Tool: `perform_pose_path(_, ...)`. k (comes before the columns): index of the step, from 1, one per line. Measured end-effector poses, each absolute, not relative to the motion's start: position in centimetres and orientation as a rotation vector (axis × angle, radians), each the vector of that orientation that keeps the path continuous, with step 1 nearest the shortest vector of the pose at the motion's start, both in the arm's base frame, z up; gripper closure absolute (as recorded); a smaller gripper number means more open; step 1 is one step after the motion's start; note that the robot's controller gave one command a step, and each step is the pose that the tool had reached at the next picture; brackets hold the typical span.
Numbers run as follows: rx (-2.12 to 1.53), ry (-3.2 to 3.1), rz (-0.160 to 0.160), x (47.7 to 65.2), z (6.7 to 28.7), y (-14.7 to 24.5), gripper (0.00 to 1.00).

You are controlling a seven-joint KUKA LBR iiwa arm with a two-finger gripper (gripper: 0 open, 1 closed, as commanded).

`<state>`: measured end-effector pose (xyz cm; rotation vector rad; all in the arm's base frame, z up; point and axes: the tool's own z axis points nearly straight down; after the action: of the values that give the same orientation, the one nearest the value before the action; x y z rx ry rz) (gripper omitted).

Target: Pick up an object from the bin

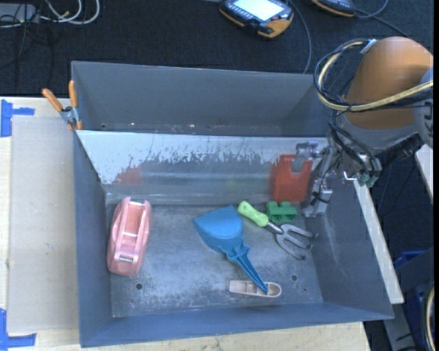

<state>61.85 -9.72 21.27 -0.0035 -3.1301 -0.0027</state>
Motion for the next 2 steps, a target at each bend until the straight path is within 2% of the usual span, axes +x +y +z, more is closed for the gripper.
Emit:
perform_pose_path(1,0.001,-3.138,-0.001,62.0,21.7,-9.7,0.0)
perform_pose_path(2,-0.161,-3.128,-0.003,62.0,15.1,-10.0,0.0)
